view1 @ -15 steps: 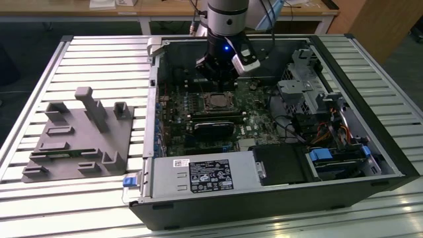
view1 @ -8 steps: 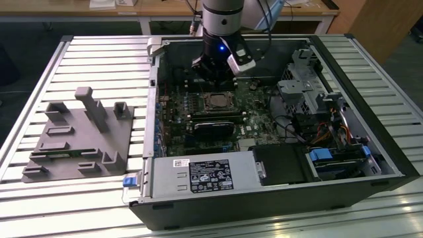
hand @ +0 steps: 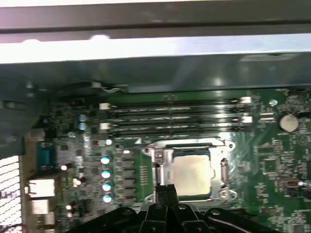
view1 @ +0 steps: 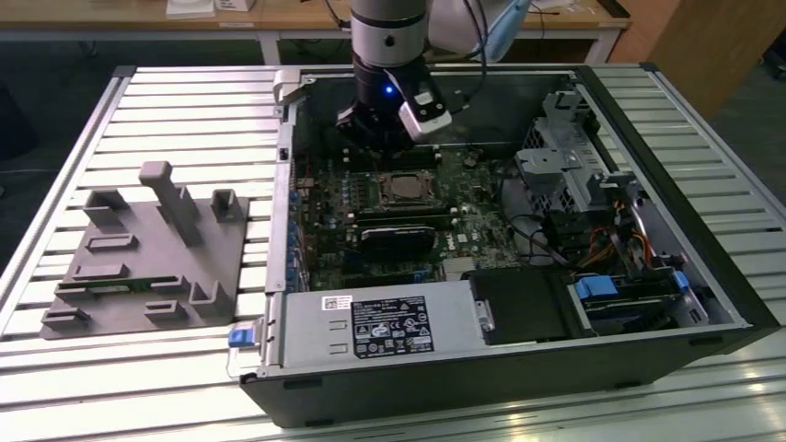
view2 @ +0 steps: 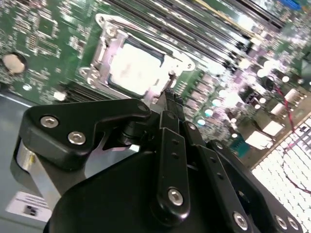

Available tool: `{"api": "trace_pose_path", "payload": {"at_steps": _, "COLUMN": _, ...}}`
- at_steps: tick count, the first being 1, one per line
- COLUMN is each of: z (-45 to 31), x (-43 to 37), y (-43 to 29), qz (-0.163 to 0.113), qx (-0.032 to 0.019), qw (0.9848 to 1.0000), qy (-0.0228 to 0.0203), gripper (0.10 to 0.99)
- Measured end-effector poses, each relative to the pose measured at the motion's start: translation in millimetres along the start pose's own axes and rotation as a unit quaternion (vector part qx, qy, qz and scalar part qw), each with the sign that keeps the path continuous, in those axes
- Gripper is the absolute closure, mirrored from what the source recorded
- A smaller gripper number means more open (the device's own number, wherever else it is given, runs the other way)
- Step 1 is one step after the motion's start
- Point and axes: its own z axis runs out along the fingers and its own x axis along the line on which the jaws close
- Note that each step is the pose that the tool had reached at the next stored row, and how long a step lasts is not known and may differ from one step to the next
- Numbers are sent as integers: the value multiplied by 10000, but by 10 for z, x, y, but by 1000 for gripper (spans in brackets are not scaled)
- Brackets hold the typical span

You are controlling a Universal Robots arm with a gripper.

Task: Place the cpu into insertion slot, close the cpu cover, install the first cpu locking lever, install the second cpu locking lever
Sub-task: 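Install the first cpu locking lever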

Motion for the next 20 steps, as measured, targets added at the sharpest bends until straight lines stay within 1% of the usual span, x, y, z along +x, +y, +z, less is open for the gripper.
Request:
{"api": "trace_pose_path", "payload": {"at_steps": 3, "z": -3, "x": 99, "y": -7, "qz": 0, "qx": -16, "qw": 10000, "qy": -27, "gripper": 980}}
{"api": "trace_pose_path", "payload": {"at_steps": 8, "z": -7, "x": 227, "y": -17, "qz": 0, "qx": -39, "qw": 10000, "qy": -61, "gripper": 980}}
{"api": "trace_pose_path", "payload": {"at_steps": 10, "z": -9, "x": 271, "y": -20, "qz": 1, "qx": -78, "qw": 9999, "qy": -64, "gripper": 980}}
{"api": "trace_pose_path", "payload": {"at_steps": 11, "z": -10, "x": 287, "y": -21, "qz": 3, "qx": -115, "qw": 9999, "qy": -62, "gripper": 980}}
{"api": "trace_pose_path", "payload": {"at_steps": 12, "z": -10, "x": 294, "y": -22, "qz": 3, "qx": -191, "qw": 9998, "qy": -59, "gripper": 980}}
{"api": "trace_pose_path", "payload": {"at_steps": 15, "z": -10, "x": 303, "y": -24, "qz": 0, "qx": -443, "qw": 9990, "qy": -43, "gripper": 980}}
{"api": "trace_pose_path", "payload": {"at_steps": 18, "z": -9, "x": 313, "y": -27, "qz": -7, "qx": -686, "qw": 9976, "qy": -28, "gripper": 980}}
{"api": "trace_pose_path", "payload": {"at_steps": 20, "z": -8, "x": 323, "y": -29, "qz": -10, "qx": -830, "qw": 9965, "qy": -19, "gripper": 980}}
